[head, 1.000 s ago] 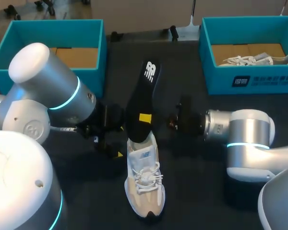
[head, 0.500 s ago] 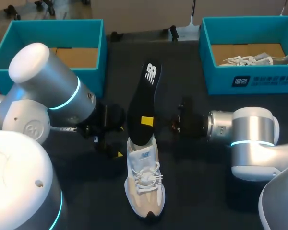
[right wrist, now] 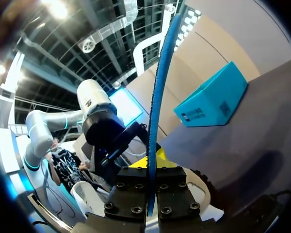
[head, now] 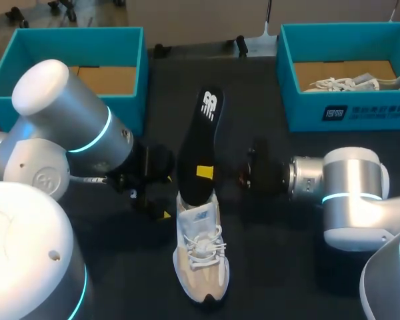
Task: Take the shoe out of the shoebox, open the shoe tongue, remove and reinsert the insole, then place the shoe into the shoebox
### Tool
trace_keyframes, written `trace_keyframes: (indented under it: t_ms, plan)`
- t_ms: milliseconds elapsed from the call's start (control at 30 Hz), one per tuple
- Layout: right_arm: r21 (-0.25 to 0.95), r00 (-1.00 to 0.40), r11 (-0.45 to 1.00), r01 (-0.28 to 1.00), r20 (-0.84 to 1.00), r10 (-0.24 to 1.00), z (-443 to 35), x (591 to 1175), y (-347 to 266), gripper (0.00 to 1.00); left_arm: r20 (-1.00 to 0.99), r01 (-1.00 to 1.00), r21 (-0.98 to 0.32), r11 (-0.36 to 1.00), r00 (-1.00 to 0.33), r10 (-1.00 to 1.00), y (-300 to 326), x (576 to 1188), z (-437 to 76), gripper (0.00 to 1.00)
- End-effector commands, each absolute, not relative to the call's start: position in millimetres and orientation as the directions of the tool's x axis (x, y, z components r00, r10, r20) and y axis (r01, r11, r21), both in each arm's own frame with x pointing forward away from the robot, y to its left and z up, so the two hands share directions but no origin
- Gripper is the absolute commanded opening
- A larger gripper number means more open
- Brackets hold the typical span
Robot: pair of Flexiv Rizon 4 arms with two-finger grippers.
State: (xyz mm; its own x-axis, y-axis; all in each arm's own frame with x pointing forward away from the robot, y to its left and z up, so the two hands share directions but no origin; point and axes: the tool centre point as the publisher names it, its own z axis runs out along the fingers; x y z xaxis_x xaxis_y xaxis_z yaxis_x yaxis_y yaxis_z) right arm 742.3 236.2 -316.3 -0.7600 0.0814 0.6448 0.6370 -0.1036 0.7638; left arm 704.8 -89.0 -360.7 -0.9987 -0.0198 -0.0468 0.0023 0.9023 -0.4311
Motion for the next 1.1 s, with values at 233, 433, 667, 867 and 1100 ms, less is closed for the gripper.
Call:
trace_keyframes:
  t_ms: [233,433,667,867,1100]
  plan:
    - [0.76,-0.755,-0.093,0.644,0.65,0.087,-328,728,231,0.0,-0.048,0.003,-0.433,0.901,-0.999,-0.019,-88,704,-361,1.0]
    - [0.738,-0.734,-0.092,0.669,0.675,0.08,-339,720,232,0.0,-0.048,0.003,-0.433,0.901,-0.999,-0.019,-88,704,-361,1.0]
    - [0.718,-0.713,-0.091,0.69,0.696,0.084,-348,705,236,0.0,-0.048,0.003,-0.433,0.901,-0.999,-0.019,-88,704,-361,1.0]
    - [0.69,-0.682,-0.084,0.719,0.724,0.103,-354,698,236,0.0,-0.048,0.003,-0.433,0.901,-0.999,-0.019,-88,704,-361,1.0]
    - [0.672,-0.664,-0.058,0.738,0.739,0.116,-357,695,237,0.0,-0.048,0.003,-0.433,0.901,-0.999,-0.019,-88,704,-361,1.0]
